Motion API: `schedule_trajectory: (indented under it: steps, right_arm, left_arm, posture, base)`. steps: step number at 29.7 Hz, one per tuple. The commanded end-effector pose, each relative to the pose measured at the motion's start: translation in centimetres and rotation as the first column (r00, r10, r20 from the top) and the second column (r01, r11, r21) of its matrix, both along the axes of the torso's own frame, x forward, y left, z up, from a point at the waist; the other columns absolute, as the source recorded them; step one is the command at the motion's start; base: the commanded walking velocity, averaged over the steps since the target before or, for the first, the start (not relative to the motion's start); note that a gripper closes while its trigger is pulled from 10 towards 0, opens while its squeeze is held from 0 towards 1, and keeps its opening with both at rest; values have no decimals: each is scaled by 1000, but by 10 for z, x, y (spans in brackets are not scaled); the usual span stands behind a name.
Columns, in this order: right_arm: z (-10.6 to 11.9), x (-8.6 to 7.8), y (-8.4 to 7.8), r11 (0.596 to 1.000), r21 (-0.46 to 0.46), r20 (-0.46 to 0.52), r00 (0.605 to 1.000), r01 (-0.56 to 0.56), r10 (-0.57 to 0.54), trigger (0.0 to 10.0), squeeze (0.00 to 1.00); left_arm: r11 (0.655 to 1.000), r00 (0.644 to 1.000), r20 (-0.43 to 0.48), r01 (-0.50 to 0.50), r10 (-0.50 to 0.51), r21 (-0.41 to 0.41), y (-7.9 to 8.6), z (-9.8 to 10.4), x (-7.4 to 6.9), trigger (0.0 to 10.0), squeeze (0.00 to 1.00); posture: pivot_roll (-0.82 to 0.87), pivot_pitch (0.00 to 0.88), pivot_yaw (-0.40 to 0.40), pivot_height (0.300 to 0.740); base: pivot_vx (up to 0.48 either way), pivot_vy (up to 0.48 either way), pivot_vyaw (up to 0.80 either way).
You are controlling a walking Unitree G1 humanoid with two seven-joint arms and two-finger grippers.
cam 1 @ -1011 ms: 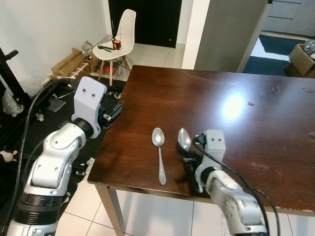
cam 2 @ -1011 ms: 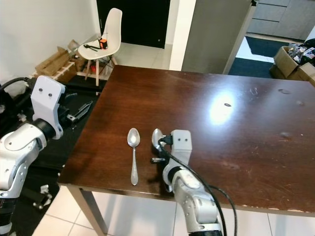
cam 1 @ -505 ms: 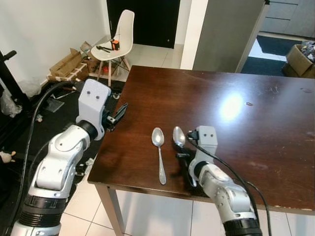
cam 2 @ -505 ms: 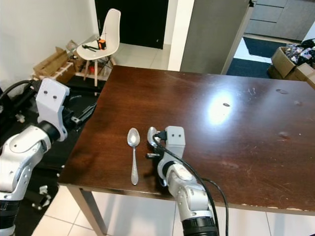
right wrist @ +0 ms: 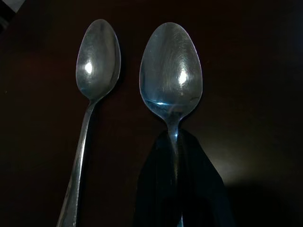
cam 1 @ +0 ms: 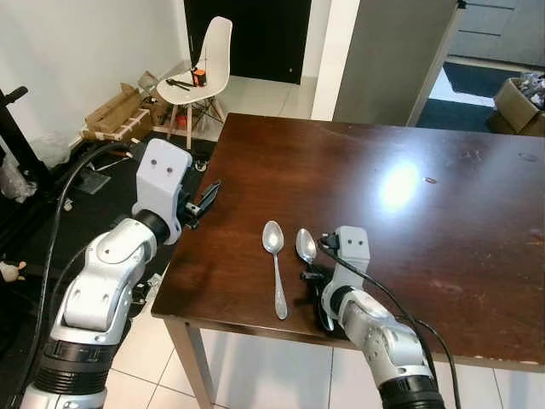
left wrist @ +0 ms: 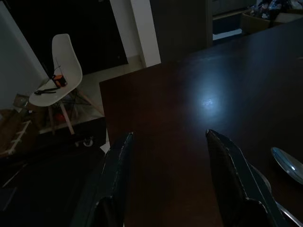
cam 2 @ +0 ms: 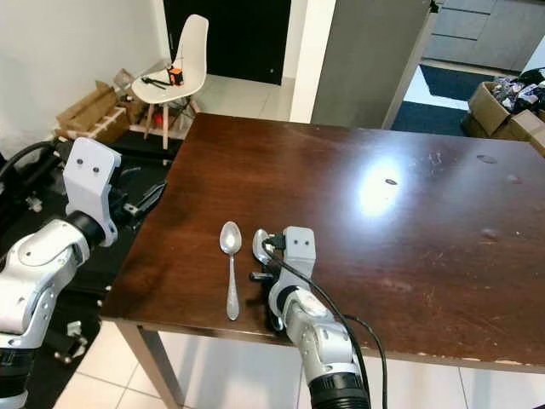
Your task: Setting the table
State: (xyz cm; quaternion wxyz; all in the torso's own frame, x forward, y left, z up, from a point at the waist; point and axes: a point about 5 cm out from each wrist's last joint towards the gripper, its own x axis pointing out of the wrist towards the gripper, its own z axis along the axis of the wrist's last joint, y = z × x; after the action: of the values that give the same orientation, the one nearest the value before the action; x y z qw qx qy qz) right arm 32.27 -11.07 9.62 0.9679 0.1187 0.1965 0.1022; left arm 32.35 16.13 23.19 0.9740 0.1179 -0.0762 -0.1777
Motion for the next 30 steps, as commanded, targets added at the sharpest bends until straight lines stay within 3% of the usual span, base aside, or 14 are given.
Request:
schedule_trajectory:
  steps: [1, 8, 9, 10, 11, 13, 19, 20, 23, 24, 25, 26, 27, 30]
  right_arm:
    - [0, 3, -1, 1000, -7, 5, 1000, 9, -9, 10000, 0]
    - [0, 5, -5, 1000, -8, 9, 1000, 17, -17, 10000, 0]
    - [0, 5, -5, 1000, -8, 9, 1000, 18, -18, 10000, 173]
    - [0, 5, -5, 1000, -2, 9, 1000, 21, -21, 10000, 784]
    - [0, 5, -5, 1000, 4, 9, 1000, 22, -22, 10000, 996]
    - [3, 6, -4, 999, 31, 19, 1000, 24, -25, 10000, 1000]
    - [8, 7, -5, 998, 61, 38, 999, 28, -30, 10000, 1000]
    - [15, 8, -8, 998, 61, 71, 997, 33, -37, 10000, 706]
    - [21, 8, -11, 998, 59, 101, 994, 38, -44, 10000, 706]
    - [36, 7, -17, 999, -8, 197, 979, 53, -50, 10000, 0]
    - [51, 5, -22, 995, -68, 290, 956, 67, -45, 10000, 0]
    - [75, -2, -27, 987, -139, 421, 907, 85, -19, 10000, 0]
    - [75, -2, -27, 987, -139, 421, 907, 85, -19, 10000, 0]
    - [102, -17, -33, 983, -147, 526, 850, 110, -16, 10000, 0]
  left_arm:
    - [1000, 1000, -7, 4, -4, 1, -2, -1, -2, 10000, 0]
    - [1000, 1000, -8, 5, -5, -2, -3, -2, -2, 10000, 0]
    - [1000, 1000, -8, 5, -5, -3, -3, -2, -2, 10000, 0]
    - [1000, 1000, -8, 6, -6, -3, -4, -1, -2, 10000, 0]
    - [1000, 1000, -8, 6, -6, -3, -4, -1, -1, 10000, 0]
    - [1000, 1000, -7, 7, -7, -4, -4, -1, -1, 10000, 0]
    - [1000, 1000, -7, 11, -11, -4, -6, -1, 0, 10000, 0]
    - [1000, 1000, -6, 13, -13, -7, -7, -1, 1, 10000, 0]
    - [1000, 1000, -5, 13, -13, -9, -8, -1, 1, 10000, 0]
    - [1000, 1000, -4, 8, -8, -17, -9, -1, 0, 10000, 0]
    - [1000, 1000, -4, 0, 0, -25, -8, -2, 0, 10000, 0]
    - [999, 1000, -5, -17, 17, -36, -8, -3, 0, 10000, 0]
    - [999, 1000, -5, -17, 17, -36, -8, -3, 0, 10000, 0]
    - [997, 998, -19, -64, 63, -53, 1, -9, -4, 10000, 0]
  posture:
    - [28, 30, 44, 740]
    - [24, 31, 44, 740]
    - [24, 31, 44, 740]
    - [24, 31, 46, 740]
    - [23, 31, 46, 740]
    - [20, 30, 49, 740]
    - [16, 29, 50, 740]
    - [11, 24, 46, 740]
    - [11, 24, 46, 740]
    - [6, 16, 42, 740]
    - [-2, 11, 44, 740]
    - [-6, 9, 46, 740]
    - [-6, 9, 46, 740]
    - [-44, 0, 65, 740]
  base:
    - [0, 0, 0]
    - [0, 0, 0]
    - [0, 0, 0]
    - [0, 0, 0]
    - [0, 0, 0]
    - [0, 0, 0]
    - [0, 0, 0]
    - [0, 0, 0]
    - [0, 0, 0]
    - [0, 0, 0]
    - [0, 0, 0]
    - [0, 0, 0]
    - [0, 0, 0]
    - [0, 0, 0]
